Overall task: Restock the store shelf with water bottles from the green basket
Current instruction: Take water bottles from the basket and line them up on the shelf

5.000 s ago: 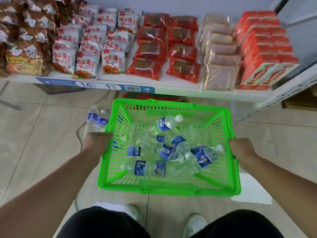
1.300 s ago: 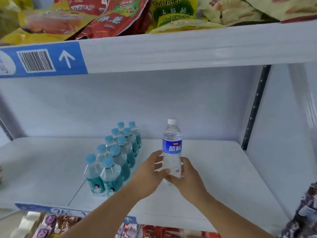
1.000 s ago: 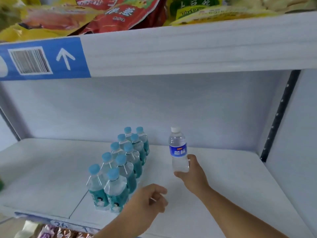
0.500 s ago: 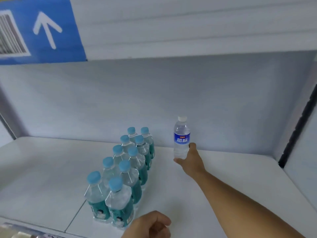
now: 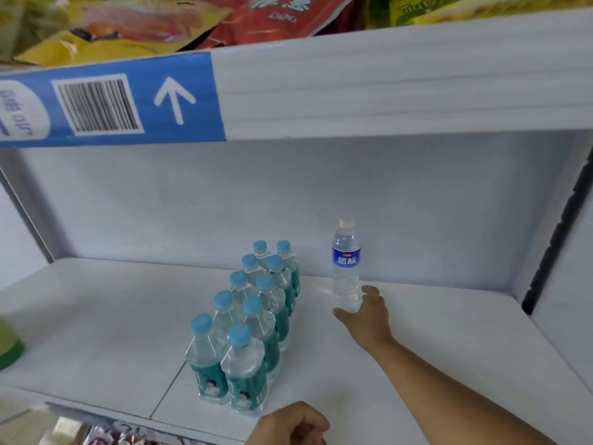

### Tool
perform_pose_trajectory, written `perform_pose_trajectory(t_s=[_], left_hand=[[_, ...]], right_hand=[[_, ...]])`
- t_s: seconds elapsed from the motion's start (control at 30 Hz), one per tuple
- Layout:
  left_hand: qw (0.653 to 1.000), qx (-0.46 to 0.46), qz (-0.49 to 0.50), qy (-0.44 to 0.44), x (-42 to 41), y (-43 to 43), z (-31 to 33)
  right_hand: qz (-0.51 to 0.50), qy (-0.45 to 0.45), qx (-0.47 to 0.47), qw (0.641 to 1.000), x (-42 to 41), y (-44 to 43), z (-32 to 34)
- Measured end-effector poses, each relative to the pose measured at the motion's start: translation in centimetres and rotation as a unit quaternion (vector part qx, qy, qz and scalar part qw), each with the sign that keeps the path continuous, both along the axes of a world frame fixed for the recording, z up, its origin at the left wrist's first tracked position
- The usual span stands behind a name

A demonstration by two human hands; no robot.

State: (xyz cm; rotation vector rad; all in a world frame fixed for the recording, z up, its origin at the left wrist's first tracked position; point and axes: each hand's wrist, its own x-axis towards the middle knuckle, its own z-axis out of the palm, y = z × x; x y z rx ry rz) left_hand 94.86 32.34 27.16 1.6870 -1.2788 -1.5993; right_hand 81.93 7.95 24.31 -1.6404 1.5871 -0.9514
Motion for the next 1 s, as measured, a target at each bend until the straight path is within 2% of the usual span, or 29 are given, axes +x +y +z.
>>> perform_pose_trajectory(t_s=[0.03, 0.1, 0.17, 0.27, 0.53, 0.67, 0.8, 1.0], left_hand=[[0.998, -0.053, 0.015, -0.002, -0.2, 0.4, 0.2], [0.985, -0.134, 0.089, -0.068, -0.7, 1.0, 0.8], [0.974, -0.183, 0.072, -0.115, -1.0, 2.4, 1.7], [0.966, -0.183, 0.051, -0.175, -1.5, 2.4, 2.4], [0.955, -0.180, 0.003, -0.237, -2.7, 6.1, -0.3], [0.957, -0.175, -0.015, -0.233, -2.1, 8.2, -3.3], [0.960, -0.171, -0.043, -0.218, -1.0, 10.6, -6.7], [0.964, -0.099, -0.097, -0.229, 2.1, 15.4, -12.7]], right_hand=[[0.004, -0.002, -0.016, 1.000, -0.5, 1.4, -0.2], [0.020, -0.007, -0.052, 0.998, -1.6, 4.0, 0.2], [0.046, -0.014, -0.071, 0.996, -2.7, 6.5, 0.9], [0.081, -0.011, -0.090, 0.993, -4.4, 10.2, 1.6], [0.155, 0.023, -0.110, 0.981, -8.2, 20.6, 0.6], [0.172, 0.048, -0.046, 0.983, -8.9, 25.8, -1.9], [0.158, 0.121, 0.002, 0.980, -9.5, 30.7, -5.5], [0.126, 0.161, 0.103, 0.973, -9.8, 37.5, -12.1]])
